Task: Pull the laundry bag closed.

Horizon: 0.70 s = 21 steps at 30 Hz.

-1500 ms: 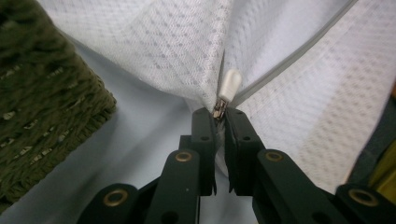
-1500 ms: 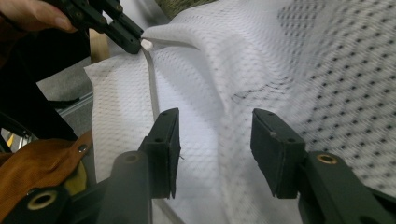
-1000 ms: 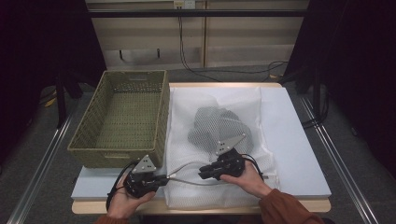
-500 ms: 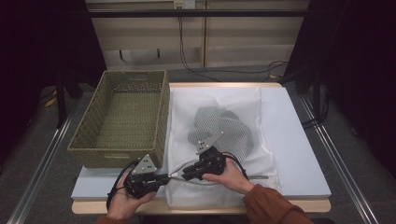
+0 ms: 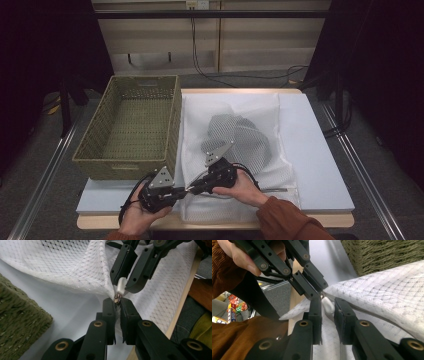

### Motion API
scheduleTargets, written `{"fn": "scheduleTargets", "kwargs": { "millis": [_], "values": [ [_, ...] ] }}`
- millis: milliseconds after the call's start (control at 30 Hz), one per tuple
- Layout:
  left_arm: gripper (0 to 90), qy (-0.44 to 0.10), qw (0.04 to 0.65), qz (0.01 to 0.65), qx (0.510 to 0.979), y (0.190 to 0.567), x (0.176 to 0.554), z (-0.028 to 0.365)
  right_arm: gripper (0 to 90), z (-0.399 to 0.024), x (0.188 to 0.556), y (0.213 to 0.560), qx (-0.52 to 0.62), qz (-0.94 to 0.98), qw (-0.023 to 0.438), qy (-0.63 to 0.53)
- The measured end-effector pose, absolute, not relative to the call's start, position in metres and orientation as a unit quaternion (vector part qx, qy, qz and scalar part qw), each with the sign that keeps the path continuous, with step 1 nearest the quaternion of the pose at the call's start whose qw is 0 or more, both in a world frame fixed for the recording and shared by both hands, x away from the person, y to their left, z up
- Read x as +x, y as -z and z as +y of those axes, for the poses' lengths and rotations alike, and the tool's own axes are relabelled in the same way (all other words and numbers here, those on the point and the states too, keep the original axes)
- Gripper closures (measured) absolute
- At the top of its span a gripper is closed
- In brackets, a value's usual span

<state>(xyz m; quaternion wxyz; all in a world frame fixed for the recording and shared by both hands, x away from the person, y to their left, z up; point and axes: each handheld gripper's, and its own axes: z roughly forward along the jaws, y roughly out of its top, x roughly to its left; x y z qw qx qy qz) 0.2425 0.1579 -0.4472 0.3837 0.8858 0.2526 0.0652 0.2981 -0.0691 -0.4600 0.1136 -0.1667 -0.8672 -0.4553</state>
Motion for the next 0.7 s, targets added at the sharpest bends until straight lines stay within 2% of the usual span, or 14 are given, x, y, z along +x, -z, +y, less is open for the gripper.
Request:
{"fn": "scheduleTargets", "kwargs": {
  "millis": [267,500,600,700],
  "values": [
    [83.2,-0.066,0.383,0.251,0.886,0.4476,0.2437,0.1554,82.2,-0.0687,0.2987,0.4615,-0.164,-0.859,0.133,0.467],
    [82.8,-0.064,0.381,0.249,0.888,0.4485,0.2436,0.1561,85.6,-0.0661,0.2974,0.4630,-0.166,-0.863,0.127,0.460],
    [76.3,-0.062,0.379,0.258,0.886,0.4485,0.2436,0.1592,86.7,-0.0656,0.2961,0.4623,-0.164,-0.866,0.123,0.457],
    [64.9,-0.053,0.391,0.277,0.876,0.4493,0.2431,0.1635,86.7,-0.0673,0.2967,0.4615,-0.170,-0.865,0.116,0.457]
  ]
}}
